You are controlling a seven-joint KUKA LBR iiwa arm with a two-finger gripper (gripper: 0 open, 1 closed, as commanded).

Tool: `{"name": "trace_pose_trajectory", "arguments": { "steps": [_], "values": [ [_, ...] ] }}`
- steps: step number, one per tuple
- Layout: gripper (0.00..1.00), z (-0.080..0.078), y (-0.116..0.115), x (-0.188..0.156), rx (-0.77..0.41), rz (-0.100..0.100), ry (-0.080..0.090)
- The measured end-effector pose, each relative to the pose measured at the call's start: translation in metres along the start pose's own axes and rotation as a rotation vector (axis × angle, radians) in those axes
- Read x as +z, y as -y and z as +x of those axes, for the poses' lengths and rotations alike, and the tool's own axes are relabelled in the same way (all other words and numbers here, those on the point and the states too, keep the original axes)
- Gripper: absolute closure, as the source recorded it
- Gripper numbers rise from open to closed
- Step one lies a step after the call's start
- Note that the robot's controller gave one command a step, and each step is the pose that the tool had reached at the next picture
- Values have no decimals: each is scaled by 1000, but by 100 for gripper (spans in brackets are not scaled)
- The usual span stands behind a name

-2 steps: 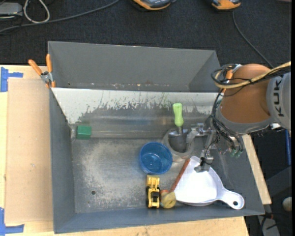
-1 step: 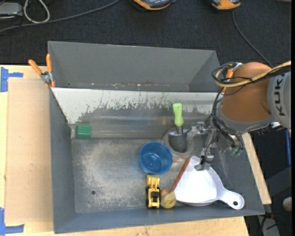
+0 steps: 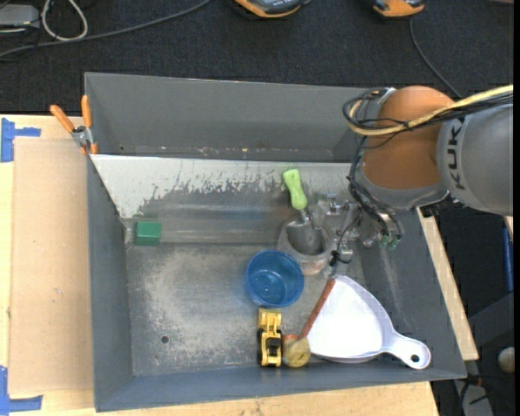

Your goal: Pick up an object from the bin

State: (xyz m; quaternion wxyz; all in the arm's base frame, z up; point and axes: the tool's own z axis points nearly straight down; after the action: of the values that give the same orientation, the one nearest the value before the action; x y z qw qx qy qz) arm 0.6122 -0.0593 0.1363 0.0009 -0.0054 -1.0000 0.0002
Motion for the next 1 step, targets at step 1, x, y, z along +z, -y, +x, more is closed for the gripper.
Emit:
{"name": "trace_pose_trajectory", "arguments": {
  "steps": [1],
  "values": [
    [0, 18, 8, 4, 37, -1, 0]
  ]
}}
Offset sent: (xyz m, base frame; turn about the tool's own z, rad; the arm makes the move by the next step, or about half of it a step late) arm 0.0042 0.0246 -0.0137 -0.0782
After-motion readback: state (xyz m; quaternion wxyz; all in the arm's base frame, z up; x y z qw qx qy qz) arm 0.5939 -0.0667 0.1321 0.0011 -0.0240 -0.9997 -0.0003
